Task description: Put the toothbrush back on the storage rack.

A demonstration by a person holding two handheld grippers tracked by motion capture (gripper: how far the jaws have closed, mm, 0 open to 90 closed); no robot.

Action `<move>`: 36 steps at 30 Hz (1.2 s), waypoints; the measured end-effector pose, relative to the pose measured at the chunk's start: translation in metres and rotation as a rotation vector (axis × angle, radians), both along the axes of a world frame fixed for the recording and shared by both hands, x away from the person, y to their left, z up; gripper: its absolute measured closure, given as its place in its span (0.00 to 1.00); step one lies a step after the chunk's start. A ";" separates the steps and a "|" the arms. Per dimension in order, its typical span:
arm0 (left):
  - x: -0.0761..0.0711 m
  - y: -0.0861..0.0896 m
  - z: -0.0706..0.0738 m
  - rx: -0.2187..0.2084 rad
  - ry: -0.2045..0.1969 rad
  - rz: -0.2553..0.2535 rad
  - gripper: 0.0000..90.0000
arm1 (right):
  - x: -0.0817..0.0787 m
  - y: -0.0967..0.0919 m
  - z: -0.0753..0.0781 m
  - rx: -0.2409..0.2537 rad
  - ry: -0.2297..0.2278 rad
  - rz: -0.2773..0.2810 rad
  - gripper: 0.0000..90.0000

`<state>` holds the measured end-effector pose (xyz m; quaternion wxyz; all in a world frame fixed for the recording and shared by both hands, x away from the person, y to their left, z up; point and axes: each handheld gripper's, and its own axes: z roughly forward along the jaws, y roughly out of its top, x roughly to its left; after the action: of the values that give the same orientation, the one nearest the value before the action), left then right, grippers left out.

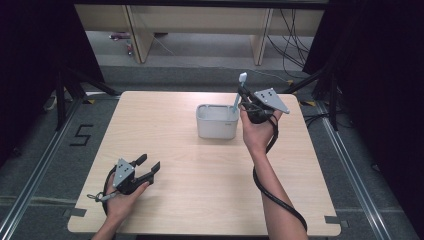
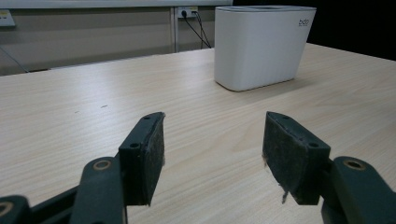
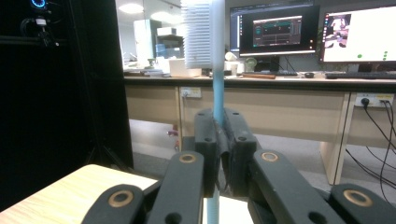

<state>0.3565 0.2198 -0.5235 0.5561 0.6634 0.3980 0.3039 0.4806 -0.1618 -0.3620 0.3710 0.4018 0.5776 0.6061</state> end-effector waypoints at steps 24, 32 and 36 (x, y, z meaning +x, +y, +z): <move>0.000 0.000 0.000 0.001 0.001 -0.003 0.43 | 0.010 0.001 -0.017 -0.025 0.047 -0.007 0.95; 0.000 0.000 0.000 -0.003 0.003 -0.003 0.43 | 0.012 0.002 -0.023 -0.017 0.065 -0.010 0.95; 0.000 0.000 0.000 -0.003 0.002 -0.003 0.43 | 0.014 0.001 -0.025 -0.032 0.058 -0.011 0.95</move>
<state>0.3566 0.2196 -0.5235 0.5571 0.6636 0.3979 0.3016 0.4944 -0.1608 -0.3872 0.3639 0.4164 0.5953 0.5830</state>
